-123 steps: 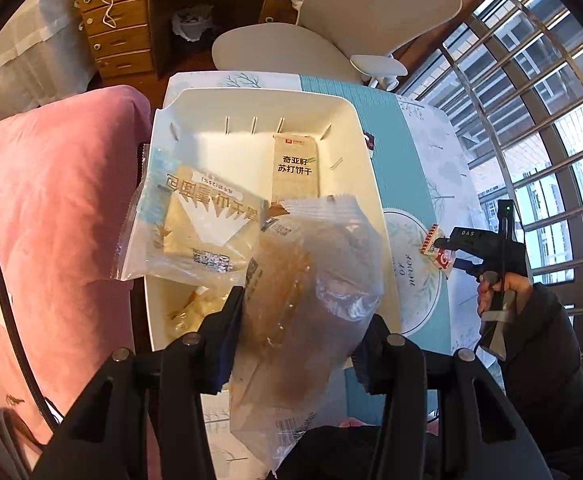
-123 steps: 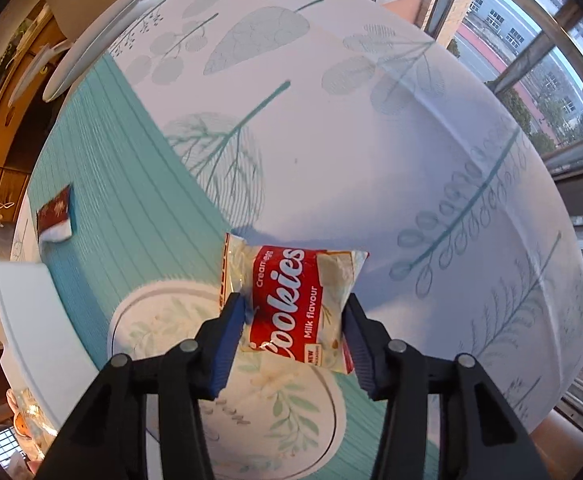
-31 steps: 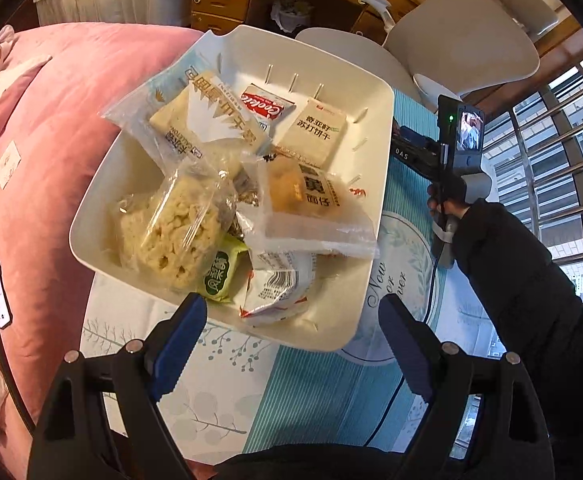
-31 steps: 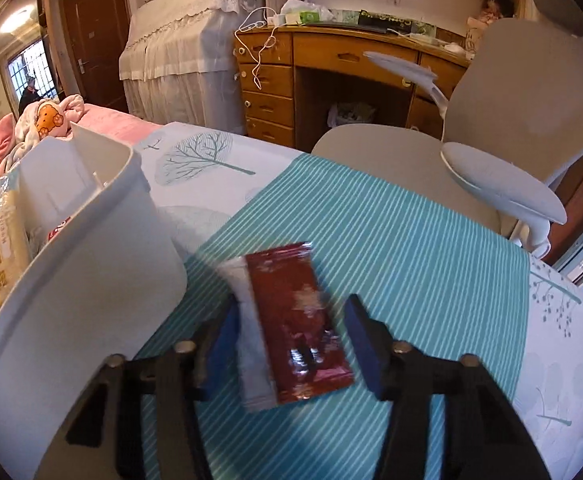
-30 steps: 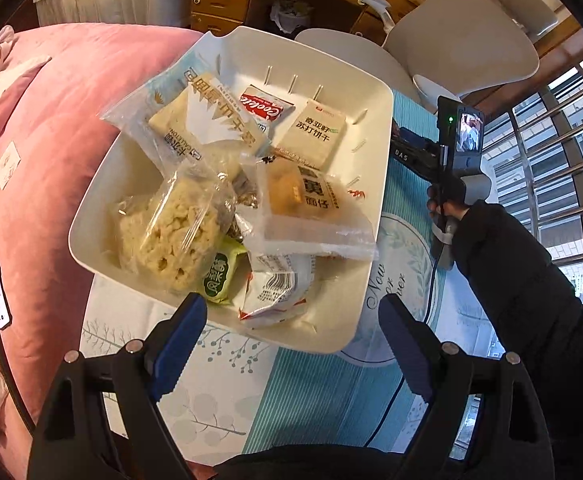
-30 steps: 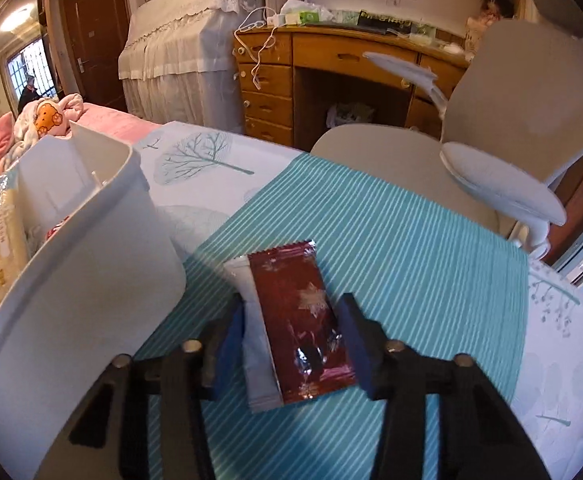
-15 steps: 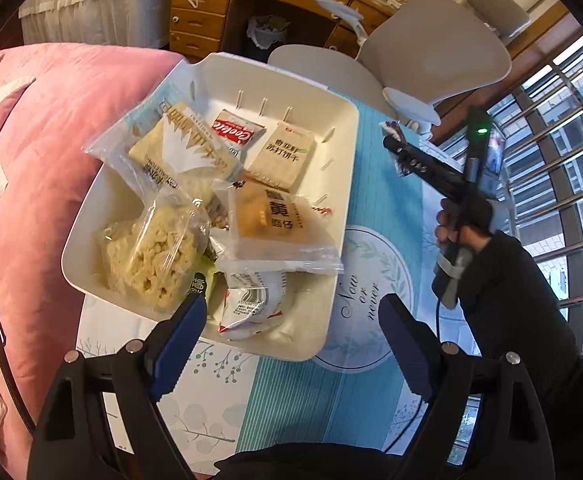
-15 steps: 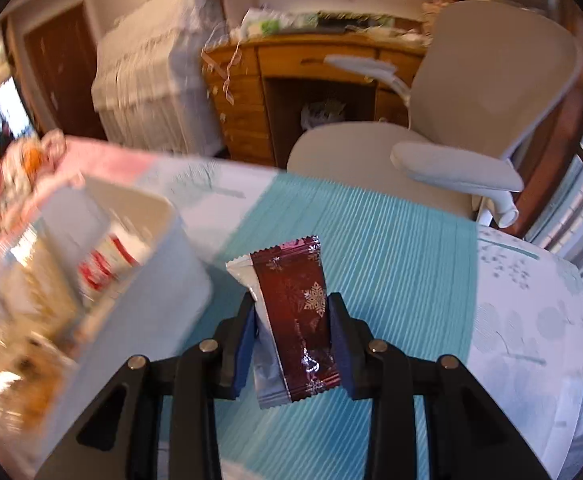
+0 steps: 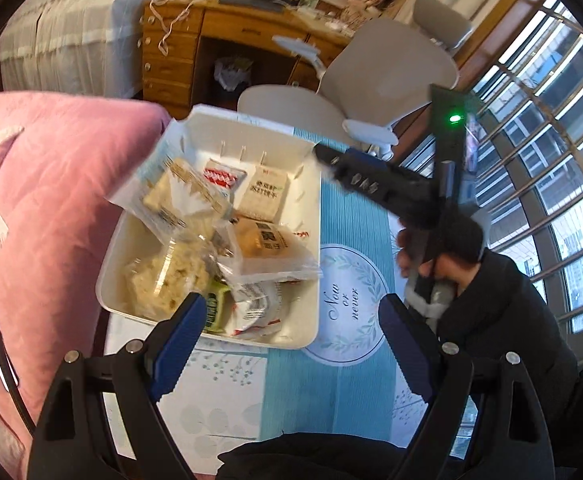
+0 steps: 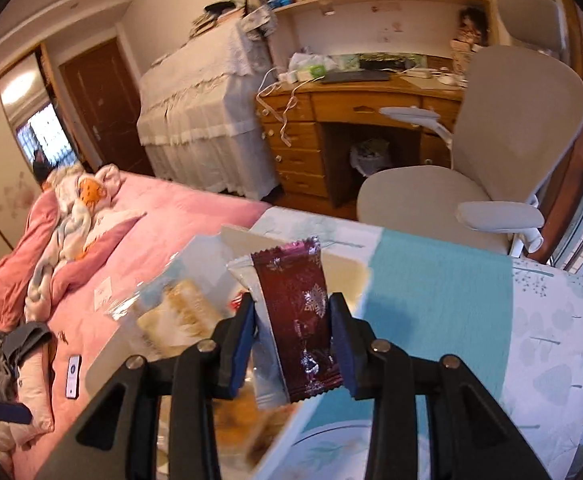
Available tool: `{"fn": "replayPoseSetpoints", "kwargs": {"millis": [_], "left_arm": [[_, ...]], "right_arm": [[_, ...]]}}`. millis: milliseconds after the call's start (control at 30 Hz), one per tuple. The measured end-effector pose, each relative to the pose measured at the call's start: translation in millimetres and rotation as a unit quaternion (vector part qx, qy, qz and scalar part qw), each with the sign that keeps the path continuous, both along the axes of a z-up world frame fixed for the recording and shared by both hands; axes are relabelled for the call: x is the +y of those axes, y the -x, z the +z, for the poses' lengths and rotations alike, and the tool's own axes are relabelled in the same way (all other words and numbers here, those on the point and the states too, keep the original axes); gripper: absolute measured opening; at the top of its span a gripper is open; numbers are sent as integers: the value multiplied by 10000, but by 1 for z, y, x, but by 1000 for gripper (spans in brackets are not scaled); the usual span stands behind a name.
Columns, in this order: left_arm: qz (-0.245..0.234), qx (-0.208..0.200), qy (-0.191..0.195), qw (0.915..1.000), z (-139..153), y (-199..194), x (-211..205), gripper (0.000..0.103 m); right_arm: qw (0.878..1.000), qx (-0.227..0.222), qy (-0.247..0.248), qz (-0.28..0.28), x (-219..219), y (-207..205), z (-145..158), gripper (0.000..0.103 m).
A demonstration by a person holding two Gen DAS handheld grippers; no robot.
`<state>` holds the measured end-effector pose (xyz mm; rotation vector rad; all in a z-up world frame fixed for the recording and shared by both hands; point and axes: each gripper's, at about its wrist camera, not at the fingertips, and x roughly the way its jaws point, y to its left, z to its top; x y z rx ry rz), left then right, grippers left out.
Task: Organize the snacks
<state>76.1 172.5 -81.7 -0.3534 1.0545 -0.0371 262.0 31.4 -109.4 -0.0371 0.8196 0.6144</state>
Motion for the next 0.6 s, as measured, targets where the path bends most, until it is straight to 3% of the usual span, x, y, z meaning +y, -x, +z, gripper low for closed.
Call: {"fn": "replayPoseSetpoints", "kwargs": {"millis": [67,267,433,533,600], "left_arm": [[0,-58,-75,10000,8,13,9,87],[251,-82,-221,9994,12,49,38,89],[253,105,-289,9992,-3,68,46,90],[36,169,-375,9991,-14,77,37,90],[-190,125,-459,9987,-19,84,24,90]], "right_arm": [[10000,36,42,-56,10,12,2,58],[9961,573,-74,-664,6,61,-9,79],[9824,1388,55,-1247,-25,124,-53,85],[9659,2012,260,-1606,-53,172,-82,85],[9581,2177,295,-1836,-70,196,-86,85]]}}
